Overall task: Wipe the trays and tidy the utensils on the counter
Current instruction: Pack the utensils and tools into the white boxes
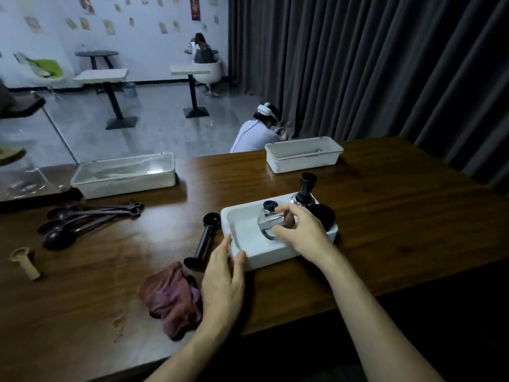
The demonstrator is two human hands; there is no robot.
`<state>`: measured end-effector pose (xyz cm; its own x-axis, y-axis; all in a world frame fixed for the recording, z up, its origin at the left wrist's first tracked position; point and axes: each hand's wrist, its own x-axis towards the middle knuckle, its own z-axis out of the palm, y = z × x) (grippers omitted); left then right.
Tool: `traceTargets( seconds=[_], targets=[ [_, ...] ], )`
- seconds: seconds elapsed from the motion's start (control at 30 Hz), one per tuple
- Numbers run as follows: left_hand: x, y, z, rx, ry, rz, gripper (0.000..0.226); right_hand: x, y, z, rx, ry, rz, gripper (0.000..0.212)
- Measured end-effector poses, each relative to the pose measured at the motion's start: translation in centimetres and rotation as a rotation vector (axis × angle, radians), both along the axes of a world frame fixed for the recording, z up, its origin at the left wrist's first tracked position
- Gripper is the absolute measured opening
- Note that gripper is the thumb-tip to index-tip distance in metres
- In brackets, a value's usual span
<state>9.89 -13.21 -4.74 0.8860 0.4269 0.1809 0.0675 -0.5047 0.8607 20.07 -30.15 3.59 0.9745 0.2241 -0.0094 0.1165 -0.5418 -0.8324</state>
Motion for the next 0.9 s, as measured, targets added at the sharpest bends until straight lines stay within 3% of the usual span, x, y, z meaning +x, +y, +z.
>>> traceTargets(
  seconds=[0.17,0.3,0.43,0.53,0.63,0.8,0.9],
  targets=[
    [0.0,0.1,0.0,0.000,-0.011,-0.019,0.054,-2.0,-0.8,0.3,-0.183,-0.109,-0.059,0.061],
    [-0.1,0.2,0.0,-0.023,-0.011,-0.031,0.056,-2.3,0.1,0.2,-0.390,-0.236,-0.050,0.028],
    [0.0,0.3,-0.1,-0.023,-0.011,-0.025,0.056,-2.0,0.7,-0.1,-0.481,-0.265,-0.007,0.019],
    [-0.1,0.4,0.0,-0.026,-0.016,-0.020,0.056,-1.7,0.8,-0.1,-0.449,-0.258,0.002,0.018],
    [0.0,0.4,0.1,-0.017,-0.016,-0.020,0.053,-1.8,0.3,-0.2,-0.353,-0.180,-0.016,0.031],
    [-0.1,0.7,1.2,-0.013,-0.075,0.028,0.047,-2.2,-1.1,-2.5,-0.195,-0.364,0.049,0.035],
    [0.8,1.7,2.5,0.072,-0.160,0.106,0.048,-2.0,-2.9,-2.8,-0.031,-0.349,0.027,0.037]
  ],
)
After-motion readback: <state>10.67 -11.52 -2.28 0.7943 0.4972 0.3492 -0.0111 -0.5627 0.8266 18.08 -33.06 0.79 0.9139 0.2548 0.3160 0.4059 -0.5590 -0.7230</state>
